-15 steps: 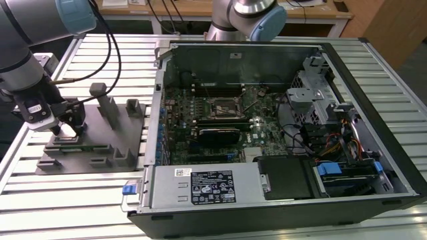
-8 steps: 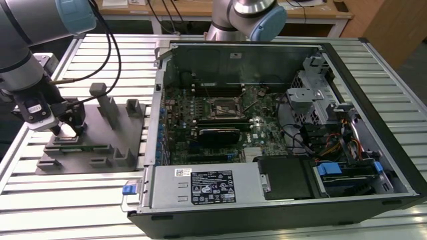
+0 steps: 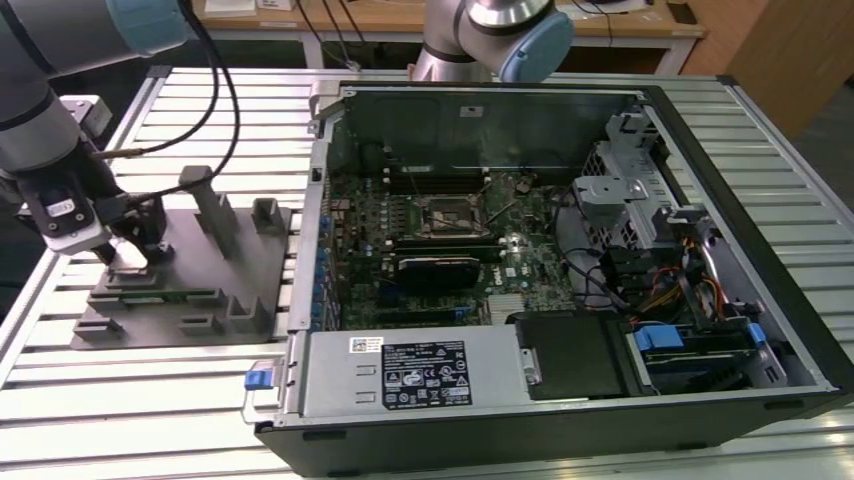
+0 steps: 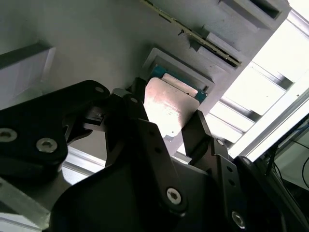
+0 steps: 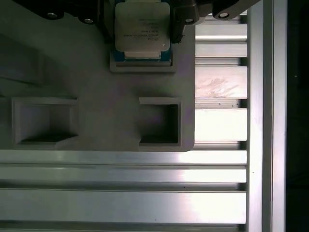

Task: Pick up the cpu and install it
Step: 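Pick up the cpu and move it towards the insertion slot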

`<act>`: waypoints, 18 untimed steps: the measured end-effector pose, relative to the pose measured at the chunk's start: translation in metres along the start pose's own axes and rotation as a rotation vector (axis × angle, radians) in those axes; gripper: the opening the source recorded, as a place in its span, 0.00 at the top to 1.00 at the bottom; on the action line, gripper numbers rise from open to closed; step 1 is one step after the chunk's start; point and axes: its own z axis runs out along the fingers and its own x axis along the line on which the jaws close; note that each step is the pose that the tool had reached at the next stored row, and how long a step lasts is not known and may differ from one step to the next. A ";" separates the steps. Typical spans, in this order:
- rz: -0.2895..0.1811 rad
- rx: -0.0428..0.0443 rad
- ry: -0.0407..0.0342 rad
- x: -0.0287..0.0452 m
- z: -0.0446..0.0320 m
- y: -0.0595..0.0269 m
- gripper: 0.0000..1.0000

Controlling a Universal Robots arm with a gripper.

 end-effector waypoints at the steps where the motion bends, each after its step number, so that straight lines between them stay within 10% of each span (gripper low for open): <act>1: 0.000 0.0001 0.0001 0.0000 -0.0020 0.0000 0.46; 18: 0.000 0.0000 -0.0013 -0.0007 -0.0323 0.0003 0.46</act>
